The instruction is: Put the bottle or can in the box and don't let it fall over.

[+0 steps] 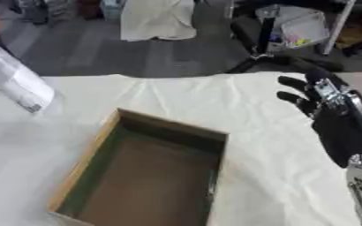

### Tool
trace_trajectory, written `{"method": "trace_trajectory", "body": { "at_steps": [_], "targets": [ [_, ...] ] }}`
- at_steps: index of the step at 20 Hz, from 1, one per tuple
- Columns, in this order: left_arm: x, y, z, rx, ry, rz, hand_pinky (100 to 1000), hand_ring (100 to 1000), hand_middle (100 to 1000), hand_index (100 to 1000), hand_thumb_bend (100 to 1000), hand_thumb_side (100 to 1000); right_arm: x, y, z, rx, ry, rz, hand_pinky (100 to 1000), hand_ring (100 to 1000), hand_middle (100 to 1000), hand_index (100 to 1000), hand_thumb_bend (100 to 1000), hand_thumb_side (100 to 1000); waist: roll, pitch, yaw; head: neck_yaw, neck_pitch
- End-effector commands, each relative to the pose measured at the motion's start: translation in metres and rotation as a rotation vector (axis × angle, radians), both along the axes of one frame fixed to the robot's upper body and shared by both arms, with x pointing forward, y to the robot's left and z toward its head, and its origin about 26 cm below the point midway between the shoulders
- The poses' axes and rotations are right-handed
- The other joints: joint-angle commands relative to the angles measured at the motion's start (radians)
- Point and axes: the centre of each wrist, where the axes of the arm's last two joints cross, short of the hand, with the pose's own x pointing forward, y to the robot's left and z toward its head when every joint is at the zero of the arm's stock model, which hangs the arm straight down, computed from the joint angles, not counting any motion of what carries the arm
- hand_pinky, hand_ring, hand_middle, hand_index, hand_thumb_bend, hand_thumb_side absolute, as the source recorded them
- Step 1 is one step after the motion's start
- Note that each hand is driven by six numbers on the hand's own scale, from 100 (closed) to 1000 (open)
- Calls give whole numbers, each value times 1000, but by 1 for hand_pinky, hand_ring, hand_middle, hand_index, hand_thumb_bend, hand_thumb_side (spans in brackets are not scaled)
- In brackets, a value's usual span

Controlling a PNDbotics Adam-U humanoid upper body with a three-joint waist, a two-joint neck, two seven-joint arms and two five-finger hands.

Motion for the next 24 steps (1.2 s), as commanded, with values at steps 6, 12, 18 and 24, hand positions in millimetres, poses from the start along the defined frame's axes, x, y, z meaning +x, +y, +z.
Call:
{"method": "trace_trajectory", "body": {
  "at_steps": [6,12,18,24],
  "targets": [
    [-19,-14,24,34,-41,-60,368,159,288,274,100,100,-3,4,8,8,-8,29,838,883,974,790,100,560,14,-76,9,-23,62],
    [-26,-30,26,74,-30,-108,370,160,284,275,100,100,-1,8,7,12,12,54,837,882,972,789,100,555,36,-106,-6,-29,92],
    [-32,-48,25,131,-12,-151,372,160,281,276,100,100,2,13,4,13,46,78,836,881,972,788,100,557,63,-126,-35,-21,115],
    [-38,-63,22,191,2,-177,377,162,277,297,100,100,3,16,2,19,66,93,835,880,971,788,100,552,79,-146,-59,-15,130]
  ]
}}
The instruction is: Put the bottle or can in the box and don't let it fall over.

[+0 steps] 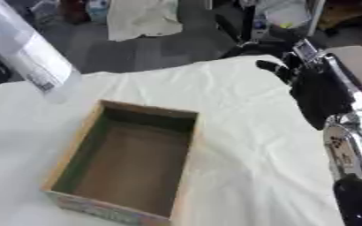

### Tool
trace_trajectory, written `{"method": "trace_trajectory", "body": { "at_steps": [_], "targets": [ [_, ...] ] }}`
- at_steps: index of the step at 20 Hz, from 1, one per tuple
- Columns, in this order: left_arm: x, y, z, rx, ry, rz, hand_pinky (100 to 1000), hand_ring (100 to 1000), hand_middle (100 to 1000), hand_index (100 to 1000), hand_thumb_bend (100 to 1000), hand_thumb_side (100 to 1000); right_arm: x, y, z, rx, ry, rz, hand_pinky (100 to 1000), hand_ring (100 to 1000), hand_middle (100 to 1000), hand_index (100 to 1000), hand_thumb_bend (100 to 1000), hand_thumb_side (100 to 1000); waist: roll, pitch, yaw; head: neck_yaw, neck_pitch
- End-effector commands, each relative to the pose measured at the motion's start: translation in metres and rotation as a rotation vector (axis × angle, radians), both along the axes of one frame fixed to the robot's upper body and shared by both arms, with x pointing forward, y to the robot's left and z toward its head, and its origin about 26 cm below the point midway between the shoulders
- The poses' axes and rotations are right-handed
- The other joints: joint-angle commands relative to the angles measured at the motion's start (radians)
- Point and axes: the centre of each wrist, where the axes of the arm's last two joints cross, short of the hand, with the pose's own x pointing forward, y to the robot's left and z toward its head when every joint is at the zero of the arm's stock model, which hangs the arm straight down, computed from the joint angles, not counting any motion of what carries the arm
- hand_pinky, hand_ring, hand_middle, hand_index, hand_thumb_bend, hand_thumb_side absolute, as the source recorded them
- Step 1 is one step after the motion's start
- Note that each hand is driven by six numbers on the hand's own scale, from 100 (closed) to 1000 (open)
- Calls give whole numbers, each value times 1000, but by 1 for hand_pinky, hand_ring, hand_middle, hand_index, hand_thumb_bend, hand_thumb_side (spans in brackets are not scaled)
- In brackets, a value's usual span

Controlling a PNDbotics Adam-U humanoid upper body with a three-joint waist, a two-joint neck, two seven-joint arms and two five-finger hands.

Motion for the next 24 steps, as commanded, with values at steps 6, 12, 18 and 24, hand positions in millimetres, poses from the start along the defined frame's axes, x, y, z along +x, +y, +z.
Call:
{"method": "trace_trajectory", "body": {
  "at_steps": [6,12,18,24],
  "targets": [
    [-10,-13,6,52,-13,-17,400,162,277,297,100,100,0,6,6,11,-7,30,834,878,968,787,100,544,1,-47,-19,17,15],
    [-8,-20,-1,90,-7,-10,406,162,275,298,100,100,0,7,5,19,0,33,834,877,967,787,100,549,1,-50,-36,24,18],
    [-12,-33,-7,140,-15,-27,406,162,272,299,100,100,0,9,4,22,4,40,834,878,968,787,100,555,0,-41,-44,25,20],
    [-16,-43,-15,191,-35,-23,403,163,269,300,100,100,0,11,5,27,2,45,834,878,969,787,100,560,0,-32,-49,29,38]
  ]
}}
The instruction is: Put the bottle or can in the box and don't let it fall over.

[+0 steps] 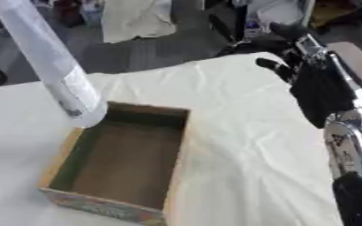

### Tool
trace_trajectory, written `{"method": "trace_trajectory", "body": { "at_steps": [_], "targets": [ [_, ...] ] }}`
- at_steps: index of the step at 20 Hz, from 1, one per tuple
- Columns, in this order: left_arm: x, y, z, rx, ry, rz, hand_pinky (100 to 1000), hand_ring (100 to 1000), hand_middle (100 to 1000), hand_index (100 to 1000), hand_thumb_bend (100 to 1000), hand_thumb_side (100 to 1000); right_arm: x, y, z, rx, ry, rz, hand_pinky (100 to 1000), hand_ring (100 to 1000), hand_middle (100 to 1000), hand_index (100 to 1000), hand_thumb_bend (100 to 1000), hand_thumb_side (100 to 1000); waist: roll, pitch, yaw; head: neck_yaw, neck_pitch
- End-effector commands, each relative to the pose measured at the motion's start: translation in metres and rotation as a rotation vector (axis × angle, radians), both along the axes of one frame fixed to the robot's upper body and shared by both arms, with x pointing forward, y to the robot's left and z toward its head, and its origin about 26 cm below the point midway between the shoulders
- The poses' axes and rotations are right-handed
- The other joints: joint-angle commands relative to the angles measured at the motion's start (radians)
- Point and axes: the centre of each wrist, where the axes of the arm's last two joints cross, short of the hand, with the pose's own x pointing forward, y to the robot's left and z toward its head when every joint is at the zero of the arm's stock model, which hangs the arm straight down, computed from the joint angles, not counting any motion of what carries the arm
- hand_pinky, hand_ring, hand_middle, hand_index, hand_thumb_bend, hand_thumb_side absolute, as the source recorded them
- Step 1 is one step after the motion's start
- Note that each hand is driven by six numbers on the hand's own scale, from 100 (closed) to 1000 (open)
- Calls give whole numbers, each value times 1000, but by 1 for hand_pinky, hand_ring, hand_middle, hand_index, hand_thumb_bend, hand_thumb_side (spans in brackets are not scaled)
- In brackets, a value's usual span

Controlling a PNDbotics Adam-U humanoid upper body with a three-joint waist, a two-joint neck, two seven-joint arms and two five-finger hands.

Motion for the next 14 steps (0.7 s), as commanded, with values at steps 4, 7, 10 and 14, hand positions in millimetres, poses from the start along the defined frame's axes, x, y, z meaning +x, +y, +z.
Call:
{"method": "trace_trajectory", "body": {
  "at_steps": [4,7,10,14],
  "targets": [
    [-9,-7,1,16,-52,4,404,164,266,301,100,100,-2,3,8,3,-25,11,834,878,970,787,100,563,-8,-9,-9,9,11],
    [-8,-10,-5,22,-68,16,402,165,264,301,100,100,-2,4,8,7,-25,16,834,878,970,787,100,564,-9,-7,-16,12,9],
    [-6,-12,-10,22,-74,24,396,164,266,301,100,100,-2,5,8,9,-24,19,834,878,971,786,100,569,-11,-3,-23,17,7],
    [-1,-13,-17,14,-64,28,393,163,270,300,100,100,-1,6,7,10,-21,23,835,879,972,786,100,574,-13,4,-31,22,3]
  ]
}}
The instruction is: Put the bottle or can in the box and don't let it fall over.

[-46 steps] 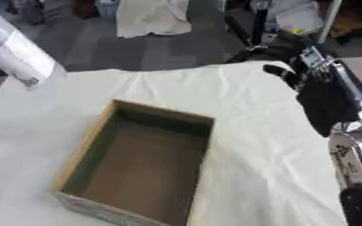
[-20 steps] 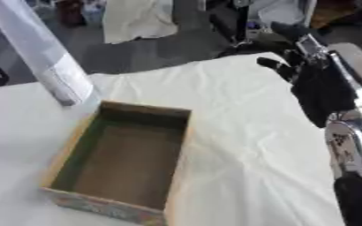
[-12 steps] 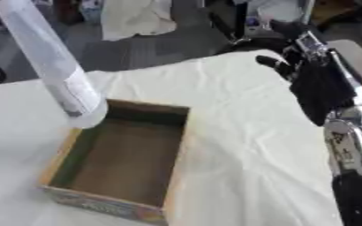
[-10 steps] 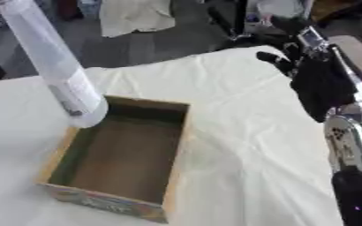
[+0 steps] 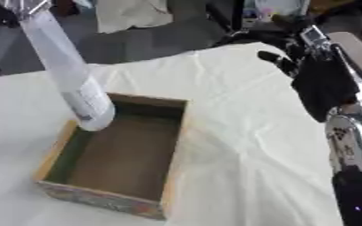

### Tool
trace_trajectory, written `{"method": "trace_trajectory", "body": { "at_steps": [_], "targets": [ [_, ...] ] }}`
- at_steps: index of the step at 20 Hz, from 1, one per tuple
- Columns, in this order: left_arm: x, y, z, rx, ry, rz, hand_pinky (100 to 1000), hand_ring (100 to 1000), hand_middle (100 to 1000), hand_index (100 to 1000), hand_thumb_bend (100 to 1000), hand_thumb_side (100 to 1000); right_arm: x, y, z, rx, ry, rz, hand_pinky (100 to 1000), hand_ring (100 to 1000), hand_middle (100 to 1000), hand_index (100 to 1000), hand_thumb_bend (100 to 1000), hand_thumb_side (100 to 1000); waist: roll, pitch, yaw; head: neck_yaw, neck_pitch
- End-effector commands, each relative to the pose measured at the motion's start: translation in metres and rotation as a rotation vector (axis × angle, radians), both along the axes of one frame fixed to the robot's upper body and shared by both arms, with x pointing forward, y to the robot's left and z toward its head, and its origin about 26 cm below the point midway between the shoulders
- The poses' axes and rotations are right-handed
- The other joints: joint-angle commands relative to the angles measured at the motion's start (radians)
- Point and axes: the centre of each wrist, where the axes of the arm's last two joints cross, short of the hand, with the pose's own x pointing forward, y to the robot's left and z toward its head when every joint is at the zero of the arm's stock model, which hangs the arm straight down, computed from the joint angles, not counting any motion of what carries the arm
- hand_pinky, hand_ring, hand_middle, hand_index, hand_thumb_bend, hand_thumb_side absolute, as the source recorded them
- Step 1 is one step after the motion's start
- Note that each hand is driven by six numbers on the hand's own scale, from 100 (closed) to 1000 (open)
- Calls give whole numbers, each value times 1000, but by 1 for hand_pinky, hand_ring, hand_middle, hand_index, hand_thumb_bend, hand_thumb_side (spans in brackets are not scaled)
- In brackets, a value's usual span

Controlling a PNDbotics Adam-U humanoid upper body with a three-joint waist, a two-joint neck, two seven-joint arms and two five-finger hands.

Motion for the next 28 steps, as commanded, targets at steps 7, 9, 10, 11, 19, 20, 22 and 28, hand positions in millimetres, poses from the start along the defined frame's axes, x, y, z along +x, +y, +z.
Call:
{"method": "trace_trajectory", "body": {
  "at_steps": [7,9,10,11,19,20,22,28],
  "targets": [
    [2,-3,-2,11,-31,12,395,164,271,301,100,100,-2,4,9,-8,-26,19,835,879,973,786,100,581,-10,-2,-2,6,-10],
    [4,-3,-5,14,-25,16,397,164,273,301,100,100,-2,5,9,-10,-25,23,835,880,974,786,100,583,-10,1,-2,7,-10],
    [5,-3,-6,15,-21,18,406,164,274,301,100,100,-2,5,9,-11,-26,25,835,880,974,786,100,584,-11,2,-3,7,-11],
    [6,-4,-8,17,-17,19,410,164,275,301,100,100,-2,6,9,-11,-26,27,835,880,974,786,100,584,-11,4,-3,7,-11],
    [16,-6,-21,27,20,30,441,170,285,304,100,100,-1,7,10,-9,-29,32,835,881,975,786,100,587,-16,11,-15,9,-17],
    [17,-6,-23,28,24,30,443,172,288,306,100,100,-1,7,10,-9,-30,33,835,881,975,786,100,586,-17,12,-16,9,-18],
    [19,-7,-26,30,35,31,445,176,295,312,100,100,-1,7,10,-9,-31,34,835,881,975,786,100,590,-19,15,-17,11,-18],
    [24,-7,-34,24,60,36,478,229,357,376,100,100,-1,8,10,-11,-34,35,835,882,976,786,100,594,-23,24,-17,10,-18]
  ]
}}
